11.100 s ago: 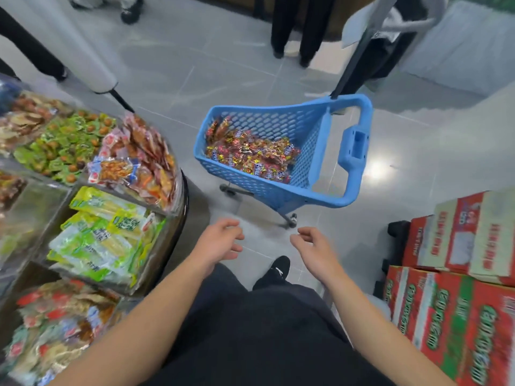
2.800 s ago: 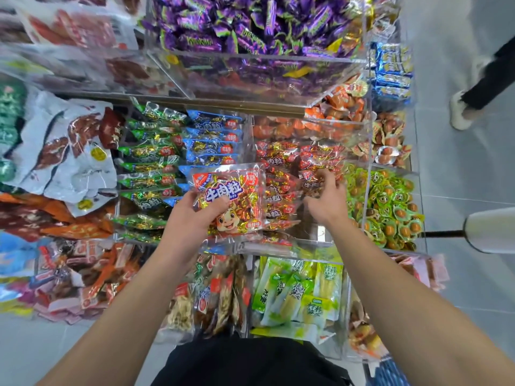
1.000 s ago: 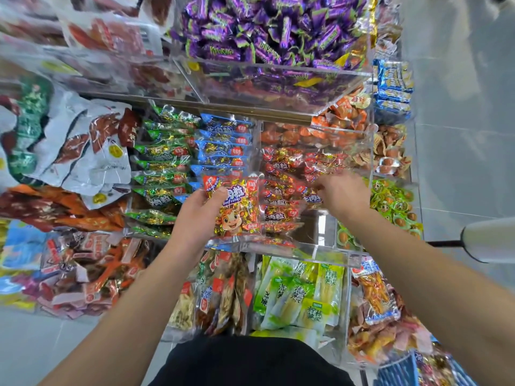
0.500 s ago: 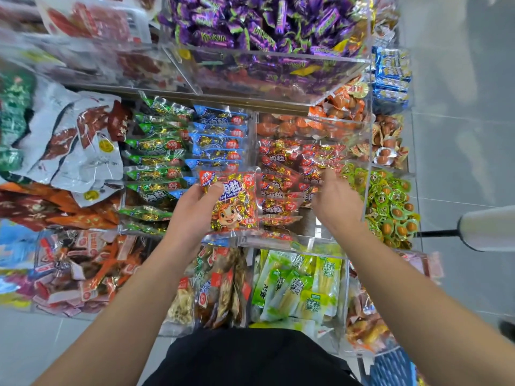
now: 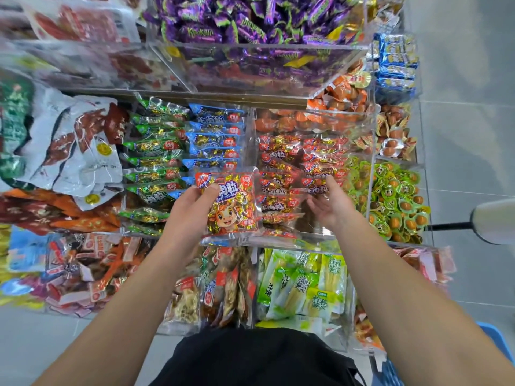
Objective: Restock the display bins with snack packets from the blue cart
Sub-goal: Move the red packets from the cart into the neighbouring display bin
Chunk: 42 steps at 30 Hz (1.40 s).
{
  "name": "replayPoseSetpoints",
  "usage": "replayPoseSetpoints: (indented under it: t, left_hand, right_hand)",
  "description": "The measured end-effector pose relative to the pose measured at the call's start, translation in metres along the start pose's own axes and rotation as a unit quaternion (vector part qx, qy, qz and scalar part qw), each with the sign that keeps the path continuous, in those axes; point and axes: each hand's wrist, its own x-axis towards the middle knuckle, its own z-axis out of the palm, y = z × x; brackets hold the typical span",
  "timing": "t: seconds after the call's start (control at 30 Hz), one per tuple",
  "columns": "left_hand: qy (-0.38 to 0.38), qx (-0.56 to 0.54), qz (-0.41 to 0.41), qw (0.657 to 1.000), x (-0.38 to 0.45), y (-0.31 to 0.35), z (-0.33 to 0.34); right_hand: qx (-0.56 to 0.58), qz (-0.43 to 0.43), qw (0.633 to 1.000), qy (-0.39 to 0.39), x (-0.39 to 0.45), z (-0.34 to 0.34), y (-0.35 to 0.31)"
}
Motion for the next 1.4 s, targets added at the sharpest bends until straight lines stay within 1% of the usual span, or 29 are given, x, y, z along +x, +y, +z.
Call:
replayPoseSetpoints:
  t: [0.2, 0.33, 0.4, 0.47, 0.5, 0.53, 0.57, 0.67, 0.7, 0.73, 0.77, 0.83, 0.9, 0.97, 1.0, 1.07, 1.13, 1.2, 1.23, 1.3, 1.4]
  left_hand:
    - [-0.015, 0.020, 0.012, 1.000, 0.003, 0.000, 0.000]
    - [-0.022, 0.024, 0.027, 0.999, 0.003, 0.000, 0.001]
    - [-0.027, 0.031, 0.032, 0.999, 0.000, 0.003, 0.002]
    - [-0.032, 0.043, 0.038, 0.998, -0.003, 0.005, 0.001]
    - [-0.041, 0.054, 0.045, 0.997, -0.005, 0.005, 0.002]
    - [-0.054, 0.067, 0.057, 0.995, -0.007, 0.006, 0.003]
    - [-0.068, 0.081, 0.070, 0.992, -0.008, 0.006, 0.005]
    - [-0.116, 0.114, 0.125, 0.979, -0.014, 0.007, 0.014]
    - [-0.132, 0.120, 0.142, 0.974, -0.015, 0.007, 0.017]
    - [-0.144, 0.128, 0.157, 0.969, -0.018, 0.007, 0.021]
    - [-0.153, 0.138, 0.172, 0.963, -0.020, 0.008, 0.023]
    - [-0.151, 0.157, 0.197, 0.956, -0.022, 0.009, 0.027]
    - [-0.105, 0.188, 0.215, 0.953, -0.023, 0.010, 0.027]
    - [-0.030, 0.243, 0.246, 0.938, -0.023, 0.010, 0.020]
    - [0.007, 0.277, 0.266, 0.923, -0.022, 0.009, 0.016]
    - [0.055, 0.339, 0.306, 0.888, -0.018, 0.006, 0.007]
    - [0.051, 0.408, 0.323, 0.852, -0.011, 0.000, 0.001]
    - [0.041, 0.488, 0.304, 0.817, -0.005, -0.010, 0.000]
    - [0.040, 0.513, 0.294, 0.805, -0.003, -0.016, 0.001]
    - [0.042, 0.535, 0.288, 0.793, -0.003, -0.026, 0.003]
    - [0.058, 0.547, 0.296, 0.781, -0.004, -0.037, 0.006]
  right_hand:
    - [0.036, 0.000, 0.999, 0.008, -0.004, 0.005, -0.002]
    - [0.036, 0.009, 0.999, 0.007, -0.016, -0.002, 0.001]
    - [-0.004, -0.012, 1.000, 0.000, -0.032, -0.006, 0.004]
    - [-0.107, -0.065, 0.992, -0.021, -0.054, -0.006, 0.008]
    - [-0.176, -0.110, 0.977, -0.038, -0.066, -0.005, 0.010]
    - [-0.246, -0.167, 0.953, -0.060, -0.079, -0.002, 0.011]
    - [-0.311, -0.232, 0.918, -0.086, -0.092, 0.002, 0.010]
    - [-0.453, -0.406, 0.778, -0.156, -0.122, 0.016, 0.005]
    - [-0.483, -0.443, 0.735, -0.171, -0.128, 0.021, 0.003]
    - [-0.509, -0.461, 0.704, -0.183, -0.133, 0.025, 0.002]
    - [-0.528, -0.463, 0.686, -0.190, -0.136, 0.027, 0.000]
    - [-0.546, -0.446, 0.683, -0.192, -0.137, 0.027, -0.006]
    - [-0.548, -0.445, 0.690, -0.161, -0.134, 0.020, -0.018]
    - [-0.540, -0.467, 0.692, -0.106, -0.130, 0.007, -0.034]
    - [-0.543, -0.485, 0.682, -0.073, -0.128, 0.000, -0.042]
    - [-0.563, -0.526, 0.637, -0.012, -0.123, -0.012, -0.056]
    - [-0.587, -0.549, 0.595, 0.023, -0.116, -0.017, -0.066]
    - [-0.618, -0.549, 0.561, 0.041, -0.107, -0.016, -0.069]
    - [-0.634, -0.548, 0.544, 0.046, -0.102, -0.014, -0.068]
    - [-0.660, -0.546, 0.514, 0.044, -0.092, -0.011, -0.062]
    - [-0.692, -0.525, 0.494, 0.043, -0.077, -0.008, -0.049]
